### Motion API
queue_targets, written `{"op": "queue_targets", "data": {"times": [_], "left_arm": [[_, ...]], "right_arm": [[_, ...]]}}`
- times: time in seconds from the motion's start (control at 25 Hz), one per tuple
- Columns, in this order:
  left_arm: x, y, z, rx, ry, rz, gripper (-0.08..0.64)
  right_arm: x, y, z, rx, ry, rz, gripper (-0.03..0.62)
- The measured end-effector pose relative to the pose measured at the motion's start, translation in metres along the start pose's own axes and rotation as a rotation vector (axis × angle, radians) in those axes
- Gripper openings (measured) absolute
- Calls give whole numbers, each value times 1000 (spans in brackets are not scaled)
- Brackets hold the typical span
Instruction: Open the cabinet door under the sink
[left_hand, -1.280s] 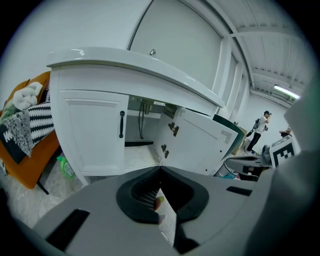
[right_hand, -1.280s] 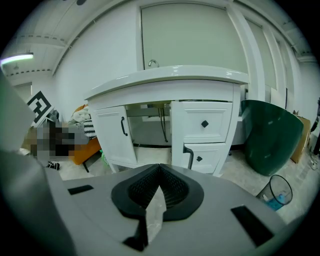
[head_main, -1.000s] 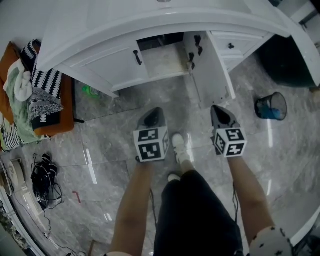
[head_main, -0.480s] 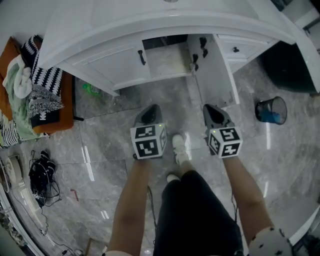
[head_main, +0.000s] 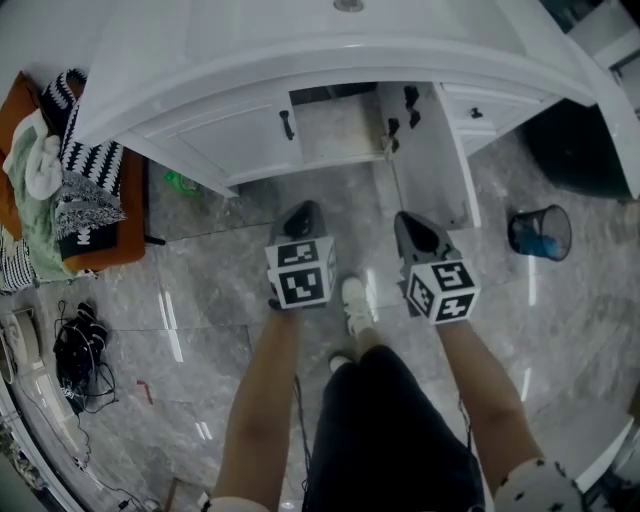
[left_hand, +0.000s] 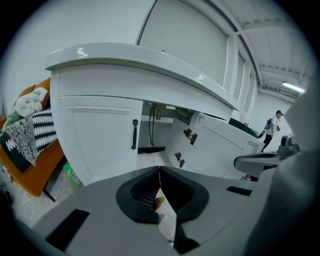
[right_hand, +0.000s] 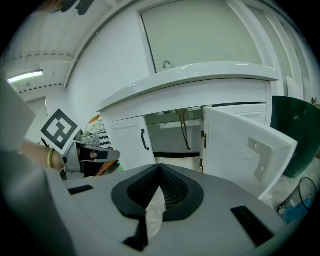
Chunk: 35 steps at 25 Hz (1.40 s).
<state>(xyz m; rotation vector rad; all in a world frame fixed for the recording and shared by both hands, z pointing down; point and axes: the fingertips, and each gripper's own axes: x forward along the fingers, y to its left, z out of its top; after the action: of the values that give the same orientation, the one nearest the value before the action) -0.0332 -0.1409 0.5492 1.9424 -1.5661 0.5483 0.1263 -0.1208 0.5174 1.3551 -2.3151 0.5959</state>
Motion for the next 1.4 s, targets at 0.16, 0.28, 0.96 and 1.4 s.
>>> {"op": "queue_targets", "data": {"times": [0.16, 0.28, 0.96, 1.4], "left_arm": [[16, 3, 15, 45, -5, 14, 6], [27, 7, 26, 69, -12, 24, 8], [73, 41, 58, 23, -58, 95, 167], [101, 61, 82, 26, -65, 146, 253]], "right_arm": [[7, 8, 14, 6, -14, 28, 9], [12, 10, 24, 23, -25, 40, 9], [30, 15, 42, 44, -28, 69, 9], [40, 11, 48, 52, -17, 88, 9]]}}
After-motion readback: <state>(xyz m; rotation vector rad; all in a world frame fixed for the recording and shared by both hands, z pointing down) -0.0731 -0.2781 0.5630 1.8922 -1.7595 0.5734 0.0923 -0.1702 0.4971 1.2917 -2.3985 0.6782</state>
